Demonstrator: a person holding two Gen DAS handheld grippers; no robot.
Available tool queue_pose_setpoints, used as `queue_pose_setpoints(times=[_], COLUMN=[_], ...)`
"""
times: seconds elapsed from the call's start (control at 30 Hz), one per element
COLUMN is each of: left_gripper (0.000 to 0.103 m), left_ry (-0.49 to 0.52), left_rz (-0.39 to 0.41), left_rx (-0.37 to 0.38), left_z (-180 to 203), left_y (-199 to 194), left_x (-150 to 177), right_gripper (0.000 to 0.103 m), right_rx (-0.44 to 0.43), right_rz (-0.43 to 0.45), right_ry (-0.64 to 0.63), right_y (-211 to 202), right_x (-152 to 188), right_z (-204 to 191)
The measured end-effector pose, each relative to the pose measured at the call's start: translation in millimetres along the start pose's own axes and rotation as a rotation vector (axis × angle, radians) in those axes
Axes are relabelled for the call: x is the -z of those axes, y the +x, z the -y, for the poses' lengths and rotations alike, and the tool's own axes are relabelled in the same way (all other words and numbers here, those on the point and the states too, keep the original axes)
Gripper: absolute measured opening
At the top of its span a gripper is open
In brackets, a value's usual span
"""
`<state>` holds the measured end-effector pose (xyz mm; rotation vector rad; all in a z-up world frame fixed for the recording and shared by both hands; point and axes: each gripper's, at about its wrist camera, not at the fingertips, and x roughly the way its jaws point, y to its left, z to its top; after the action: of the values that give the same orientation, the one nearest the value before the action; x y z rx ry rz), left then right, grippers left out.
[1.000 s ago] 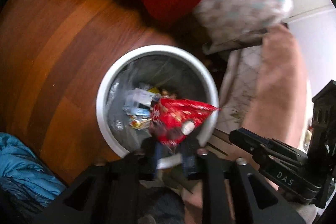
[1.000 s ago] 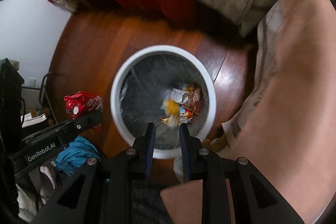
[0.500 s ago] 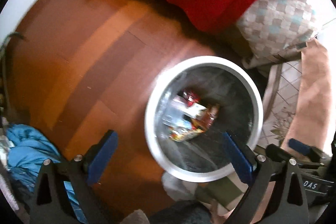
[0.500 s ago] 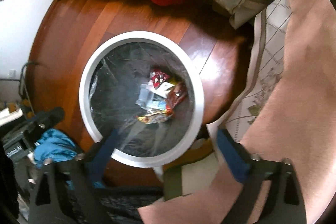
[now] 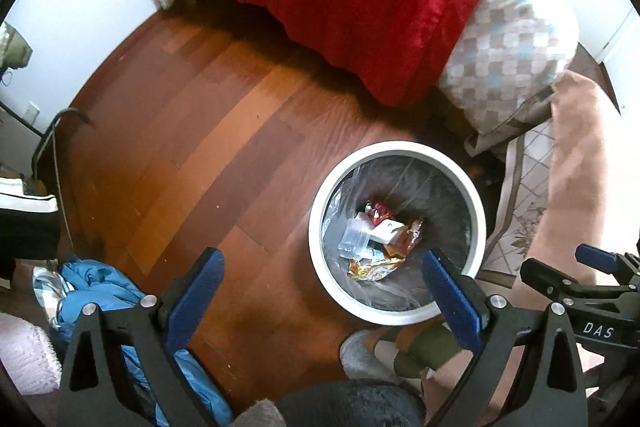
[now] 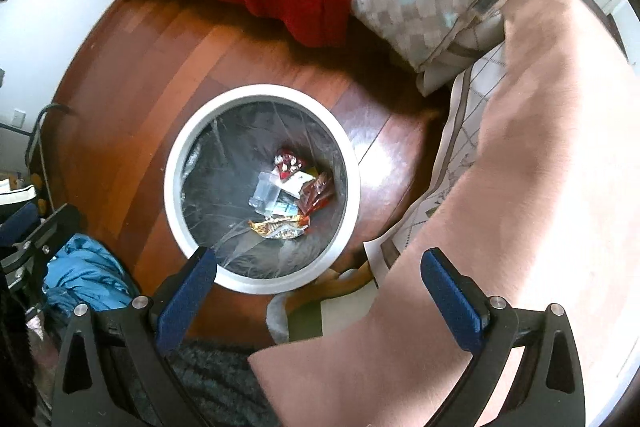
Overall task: Collect trash
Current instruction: 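Grasp white snack wrapper with left tool while right tool grasps red cola can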
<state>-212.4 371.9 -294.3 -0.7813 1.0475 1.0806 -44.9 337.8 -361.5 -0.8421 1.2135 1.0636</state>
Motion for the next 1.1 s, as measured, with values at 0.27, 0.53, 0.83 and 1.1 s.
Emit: queue_pose_setpoints(times=[0.27,0.53,0.83,1.1], left_gripper=[0.101,0.101,0.101,0.101], left_ry=[0.029,0.037,0.226,0.338], left_rz=[0.099,0.215,0.197,0.106], left_rx=[0.016,0.029,0.020,0.056], left_z=[17,69,247,438], left_y=[-71,-140,-106,-53], left_x=[13,23,43,72], right_gripper=[0.103,0.103,0.103,0.103], right_rx=[-0.085,-0.253,-0.020,0.416], right_rz=[0.119,0.278,0.312,0.047], right_ry=[0.030,0.154,0.386,0.177], right_y=[-74,-166,-205,-162], right_x=[26,72,145,136], right_z=[9,71,300,487])
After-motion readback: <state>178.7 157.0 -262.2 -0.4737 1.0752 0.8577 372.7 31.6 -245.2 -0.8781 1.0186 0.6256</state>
